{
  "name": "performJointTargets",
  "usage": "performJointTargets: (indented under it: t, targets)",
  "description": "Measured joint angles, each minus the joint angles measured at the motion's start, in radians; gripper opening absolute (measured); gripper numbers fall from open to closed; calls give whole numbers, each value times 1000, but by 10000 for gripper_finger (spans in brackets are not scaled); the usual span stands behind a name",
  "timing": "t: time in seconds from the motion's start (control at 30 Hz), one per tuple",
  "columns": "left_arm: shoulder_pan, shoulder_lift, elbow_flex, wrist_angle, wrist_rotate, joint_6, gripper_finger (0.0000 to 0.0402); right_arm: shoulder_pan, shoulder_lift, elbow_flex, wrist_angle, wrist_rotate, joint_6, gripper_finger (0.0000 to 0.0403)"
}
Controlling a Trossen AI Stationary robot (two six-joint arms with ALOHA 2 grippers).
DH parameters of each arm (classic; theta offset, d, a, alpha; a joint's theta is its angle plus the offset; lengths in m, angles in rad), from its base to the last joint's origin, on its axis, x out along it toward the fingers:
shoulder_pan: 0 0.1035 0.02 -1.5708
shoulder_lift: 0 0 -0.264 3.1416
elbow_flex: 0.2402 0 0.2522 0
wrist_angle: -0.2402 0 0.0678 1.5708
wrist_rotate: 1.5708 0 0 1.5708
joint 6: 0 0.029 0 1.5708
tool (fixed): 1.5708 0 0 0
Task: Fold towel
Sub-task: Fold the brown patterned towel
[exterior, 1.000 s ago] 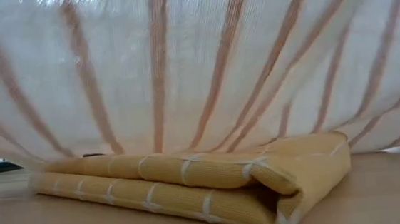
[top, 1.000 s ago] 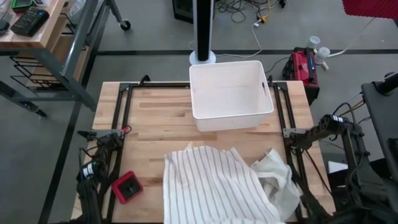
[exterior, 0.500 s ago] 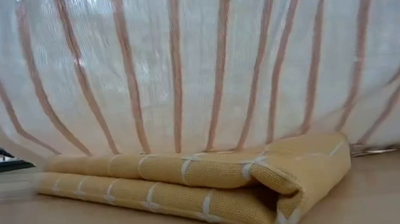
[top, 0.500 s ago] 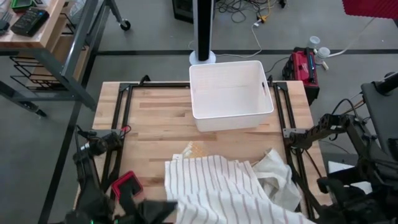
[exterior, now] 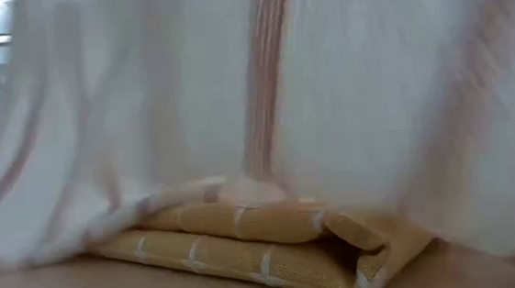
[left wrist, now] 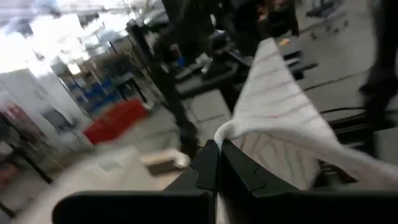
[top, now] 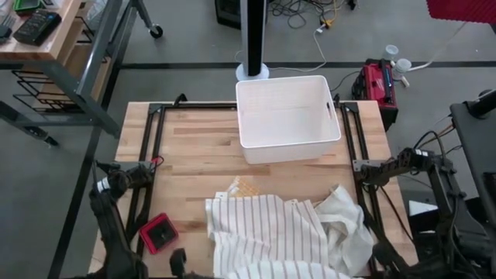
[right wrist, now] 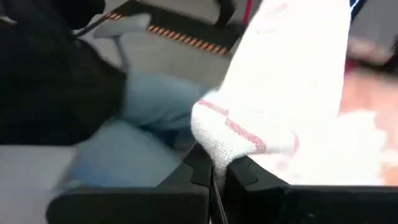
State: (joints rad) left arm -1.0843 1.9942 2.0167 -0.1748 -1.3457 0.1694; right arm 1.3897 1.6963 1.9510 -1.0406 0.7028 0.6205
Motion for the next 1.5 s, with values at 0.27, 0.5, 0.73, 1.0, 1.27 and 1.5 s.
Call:
performJointTargets:
  t: [0.27,0.5,0.73,1.0,1.27,1.5]
  targets:
    - [-68,-7,-243,201,-38,-494,0,9,0,-116,84,-64,87,0]
    - [-89,-33,-391,198,-224,-564,0,-10,-26,-179,-74,171,232,0]
    - [-29,-140,-578,198,-226,-583,0,-94,-26,-254,-343,241,514,0]
    - [88,-360,-882,197,-225,-681,0,-231,-33,-349,-450,237,558,0]
    - [207,-605,-1279,195,-208,-930,0,-438,-89,-436,-528,269,502,0]
    - [337,-789,-1531,201,-22,-1156,0,-641,-202,-623,-529,268,473,0]
